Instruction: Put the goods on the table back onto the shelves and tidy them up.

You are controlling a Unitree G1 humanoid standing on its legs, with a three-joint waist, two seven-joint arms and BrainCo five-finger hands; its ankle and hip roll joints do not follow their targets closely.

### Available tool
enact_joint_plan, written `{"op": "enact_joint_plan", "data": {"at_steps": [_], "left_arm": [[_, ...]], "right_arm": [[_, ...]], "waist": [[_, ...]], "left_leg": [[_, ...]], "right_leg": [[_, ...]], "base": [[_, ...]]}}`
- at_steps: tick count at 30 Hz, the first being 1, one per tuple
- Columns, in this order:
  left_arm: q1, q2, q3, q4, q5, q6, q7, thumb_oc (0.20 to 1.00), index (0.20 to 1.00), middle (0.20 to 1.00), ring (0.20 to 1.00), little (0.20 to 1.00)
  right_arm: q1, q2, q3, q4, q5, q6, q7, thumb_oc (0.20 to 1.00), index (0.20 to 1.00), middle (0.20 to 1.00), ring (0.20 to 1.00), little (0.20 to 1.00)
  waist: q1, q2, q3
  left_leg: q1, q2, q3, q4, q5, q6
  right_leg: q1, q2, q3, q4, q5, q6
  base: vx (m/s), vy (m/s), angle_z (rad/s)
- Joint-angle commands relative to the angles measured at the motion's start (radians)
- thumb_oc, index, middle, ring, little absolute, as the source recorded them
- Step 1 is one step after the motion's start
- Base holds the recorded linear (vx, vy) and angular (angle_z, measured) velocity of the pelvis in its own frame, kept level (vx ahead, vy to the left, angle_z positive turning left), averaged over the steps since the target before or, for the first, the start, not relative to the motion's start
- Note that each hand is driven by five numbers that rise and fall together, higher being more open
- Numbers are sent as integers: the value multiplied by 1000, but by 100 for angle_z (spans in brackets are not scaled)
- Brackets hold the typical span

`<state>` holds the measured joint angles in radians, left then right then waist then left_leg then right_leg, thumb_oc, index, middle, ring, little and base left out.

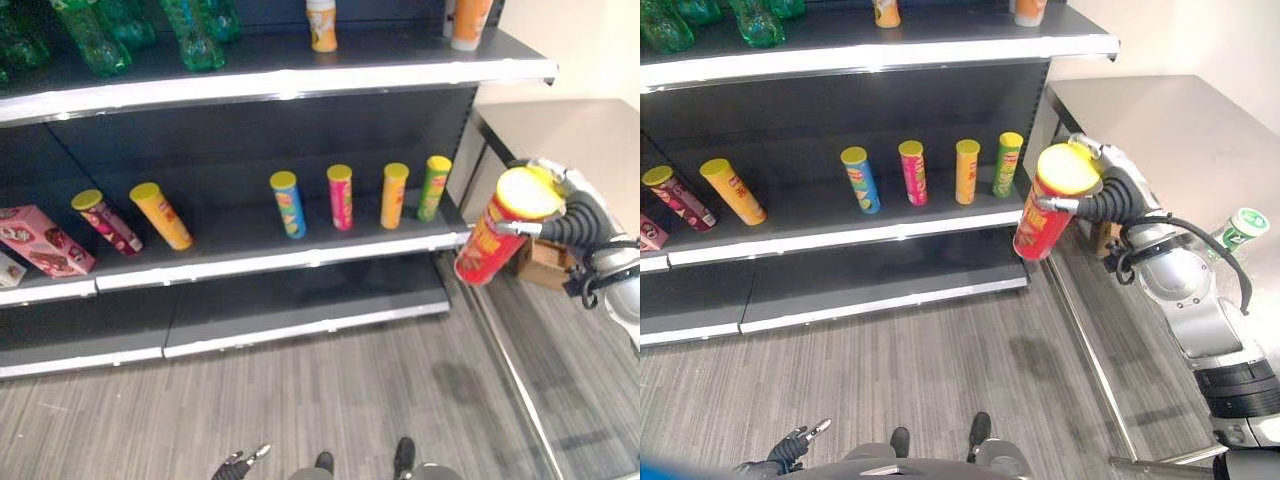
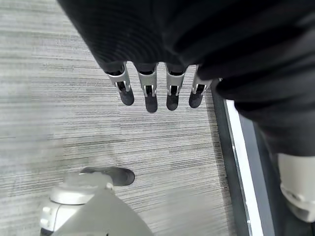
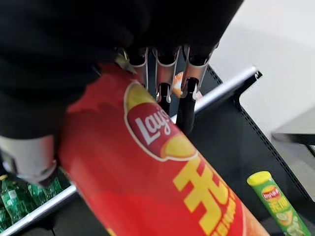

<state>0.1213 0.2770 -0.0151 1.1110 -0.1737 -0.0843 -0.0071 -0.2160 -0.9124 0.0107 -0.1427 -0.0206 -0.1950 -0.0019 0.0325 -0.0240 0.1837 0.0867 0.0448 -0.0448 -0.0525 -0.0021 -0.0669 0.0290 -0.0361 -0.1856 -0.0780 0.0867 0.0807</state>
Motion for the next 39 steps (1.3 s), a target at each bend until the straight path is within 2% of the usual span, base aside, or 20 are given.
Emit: {"op": "enact_joint_plan", "data": {"at_steps": [1,3,4,6,7,9,12,13,14,15,16,18,20,23,25,27,29,31,34,39], "left_arm": [[-5,36,-1,-46,-26,-20,4,1000,1000,1000,1000,1000],[-11,27,-5,-72,-46,-27,12,1000,1000,1000,1000,1000],[-12,23,-6,-82,-57,-27,15,1000,1000,1000,1000,1000],[-7,19,1,-77,-72,-31,18,1000,1000,1000,1000,1000],[-7,19,1,-77,-72,-31,18,1000,1000,1000,1000,1000],[-16,35,3,-78,-95,-40,38,1000,1000,1000,1000,1000],[-23,47,9,-66,-90,-42,54,1000,1000,1000,1000,1000],[-23,54,5,-60,-77,-40,58,1000,1000,1000,1000,1000],[-20,55,7,-50,-69,-36,52,1000,1000,1000,1000,1000],[-25,56,10,-42,-61,-35,54,1000,1000,1000,1000,1000],[-30,52,7,-35,-50,-34,51,1000,1000,1000,1000,1000],[-31,62,4,-29,-23,-29,46,1000,1000,1000,1000,1000],[-38,82,5,-20,-7,-24,44,1000,1000,1000,1000,1000],[-40,113,18,-25,-3,-20,44,1000,1000,1000,1000,1000],[-48,128,15,-21,13,-15,41,1000,1000,1000,1000,1000],[-58,130,11,-16,11,-12,37,1000,1000,1000,1000,1000],[-59,127,7,-16,8,-11,35,1000,1000,1000,1000,1000],[-56,106,-10,-8,0,-8,25,1000,1000,1000,1000,1000],[-58,76,-25,-9,-15,-3,17,1000,1000,1000,1000,1000],[-76,61,-32,-2,-23,-3,20,1000,1000,1000,1000,1000]], "right_arm": [[-36,-13,-15,-59,61,-45,0,200,200,200,200,200],[-27,-12,-19,-62,69,-49,0,200,200,200,200,200],[-20,-16,-24,-61,66,-47,1,200,200,200,200,200],[-12,-24,-31,-58,52,-42,1,200,200,200,200,200],[-10,-24,-32,-58,52,-42,1,200,200,200,200,200],[-2,-33,-47,-54,57,-53,-14,200,200,200,200,200],[36,-33,-80,-46,50,-53,-38,200,200,200,200,200],[55,-23,-92,-46,54,-53,-45,200,200,200,200,200],[69,-16,-97,-56,50,-47,-35,200,200,200,200,200],[80,-5,-105,-59,39,-41,-35,200,200,200,200,200],[96,8,-117,-66,27,-35,-34,200,200,200,200,200],[93,45,-102,-67,9,-18,-24,200,200,200,200,200],[61,80,-65,-58,6,-15,-25,200,200,200,200,200],[21,103,-21,-59,15,-8,-21,200,200,200,200,200],[18,106,-13,-57,22,-11,-17,200,200,200,200,200],[30,95,-23,-61,24,-9,-12,200,200,200,200,200],[34,92,-29,-65,29,-7,-10,200,200,200,200,200],[6,90,-10,-63,46,-3,-3,200,200,200,200,200],[-18,85,26,-51,64,-2,8,200,200,200,200,200],[-49,99,59,-37,75,-1,3,200,200,200,200,200]], "waist": [[30,-38,-4],[32,-41,15],[29,-39,22],[32,-40,13],[32,-40,12],[25,-32,10],[12,-28,10],[14,-24,8],[15,-9,-10],[15,3,-22],[13,6,-32],[14,-9,-36],[18,-26,-34],[32,-34,-26],[28,-39,-18],[21,-42,-11],[20,-41,-12],[22,-38,4],[8,-31,51],[-11,-35,92]], "left_leg": [[-57,-75,11,131,-93,15],[-111,-72,17,223,-98,-12],[-139,-52,26,251,-99,-22],[-156,31,4,194,-59,-31],[-152,33,4,186,-56,-33],[-186,156,-52,79,59,-62],[-238,241,-11,-6,125,-87],[-268,258,7,-12,147,-97],[-238,267,17,-29,141,-110],[-227,263,12,-30,153,-124],[-219,242,10,-26,138,-128],[-212,193,32,14,99,-113],[-201,163,76,30,68,-90],[-194,129,119,41,42,-48],[-203,100,106,52,25,-28],[-192,62,85,44,19,-14],[-191,47,76,40,20,-6],[-171,18,49,26,10,9],[-146,-9,6,34,-2,24],[-124,-36,-53,55,-25,25]], "right_leg": [[8,1,62,45,-134,26],[29,-14,52,26,-136,26],[40,-23,42,17,-139,27],[47,-48,40,16,-152,38],[46,-47,40,18,-154,37],[29,-77,45,43,-187,52],[55,-116,44,54,-223,73],[77,-131,38,57,-235,81],[93,-142,36,62,-241,93],[108,-156,29,64,-236,104],[119,-185,19,65,-221,116],[115,-252,25,83,-167,142],[77,-300,22,113,-73,143],[35,-336,-23,154,7,129],[23,-305,6,201,-5,111],[13,-236,69,221,-46,97],[12,-216,71,214,-57,95],[-25,-159,65,170,-109,82],[-113,-119,115,120,-80,89],[-189,-100,159,59,-24,107]], "base": [[19,13,-3],[6,53,3],[48,161,35],[96,195,45],[91,242,22],[114,336,13],[186,377,2],[324,504,25],[337,537,33],[332,568,12],[289,558,-18],[243,512,-5],[128,455,22],[47,392,-26],[85,301,-20],[140,265,10],[102,161,69],[147,195,59],[137,117,-2],[123,-41,55]]}}
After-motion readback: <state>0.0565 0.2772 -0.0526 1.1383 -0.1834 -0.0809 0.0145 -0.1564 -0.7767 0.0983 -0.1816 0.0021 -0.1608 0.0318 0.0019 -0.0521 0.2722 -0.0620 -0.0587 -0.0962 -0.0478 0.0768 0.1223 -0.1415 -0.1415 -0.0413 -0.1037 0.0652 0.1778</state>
